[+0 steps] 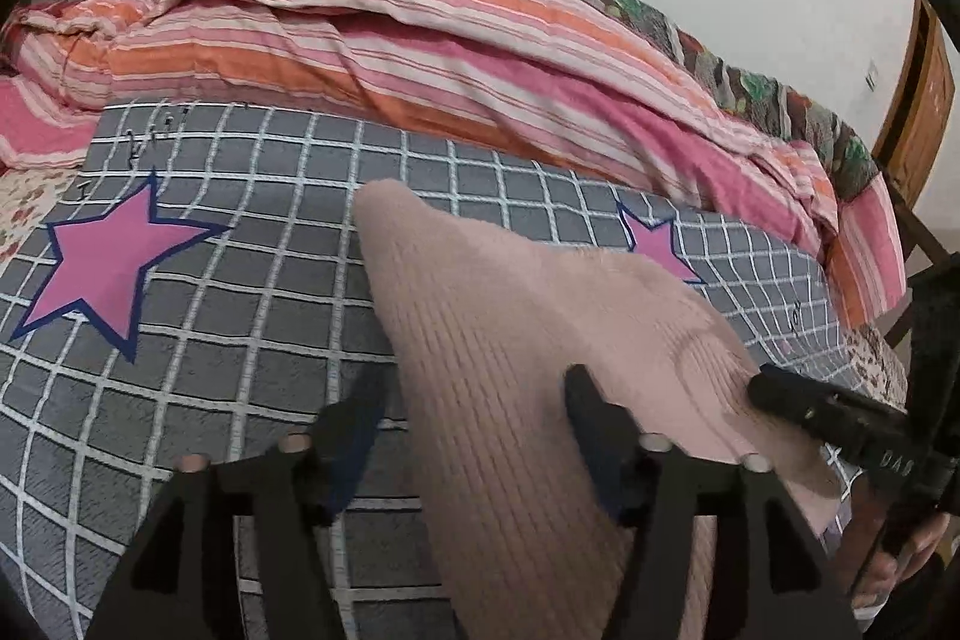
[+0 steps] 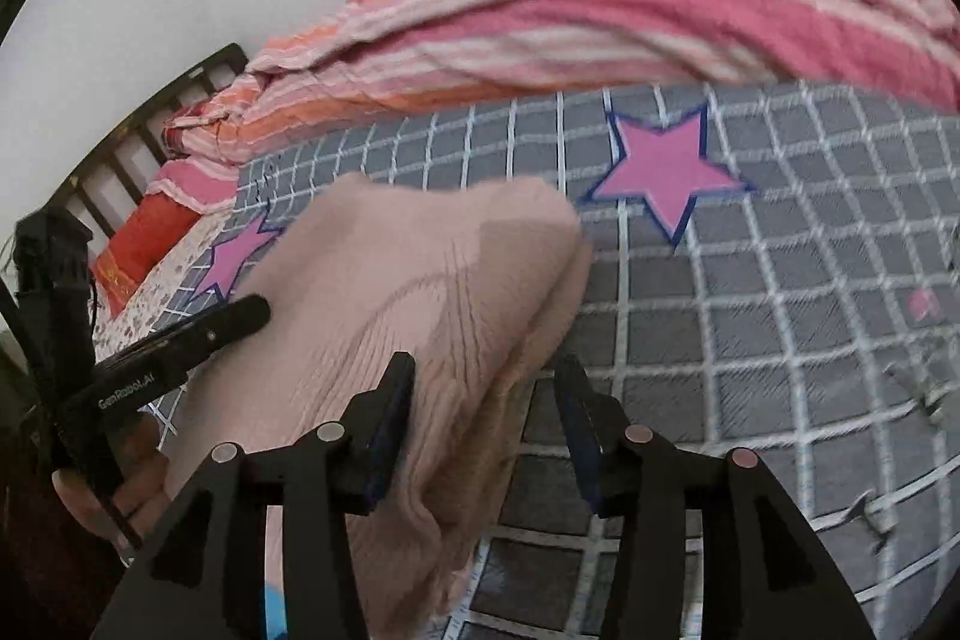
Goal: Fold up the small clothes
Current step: 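Lower the sweater onto the sheet with the right gripper and open it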
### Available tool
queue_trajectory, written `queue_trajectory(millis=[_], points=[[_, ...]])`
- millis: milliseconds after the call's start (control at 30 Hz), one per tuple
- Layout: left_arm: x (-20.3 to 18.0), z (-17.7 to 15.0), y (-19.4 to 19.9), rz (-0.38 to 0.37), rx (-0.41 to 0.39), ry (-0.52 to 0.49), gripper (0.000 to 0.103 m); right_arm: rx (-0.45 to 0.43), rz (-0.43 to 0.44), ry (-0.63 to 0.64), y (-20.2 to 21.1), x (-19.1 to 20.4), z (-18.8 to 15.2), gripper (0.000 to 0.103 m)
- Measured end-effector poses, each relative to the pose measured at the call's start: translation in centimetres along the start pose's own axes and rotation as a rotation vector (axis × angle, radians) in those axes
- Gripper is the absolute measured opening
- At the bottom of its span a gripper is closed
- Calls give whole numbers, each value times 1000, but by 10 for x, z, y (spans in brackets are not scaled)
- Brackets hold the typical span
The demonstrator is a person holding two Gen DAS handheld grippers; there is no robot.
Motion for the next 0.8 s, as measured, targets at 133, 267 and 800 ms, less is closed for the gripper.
queue_trajectory(millis=[133,267,800], points=[[12,7,8,-15,-13,34,64,-22,14,-26,2,-3,19,48],[16,15,10,-28,-17,34,64,12,25,-97,-22,-9,37,45],[30,56,-44,102,20,49,64,11,-116,-12,-43,-16,31,12]])
Point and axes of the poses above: each gripper's, at about its wrist camera, not at the fingertips, and y roughly against the way its jaws point, x to its left, z to its top, the point moved 7 cm from there along -y, roughly the way its jaws point, and after that the axes turned 9 degrees about x, right-handed, at the moved point
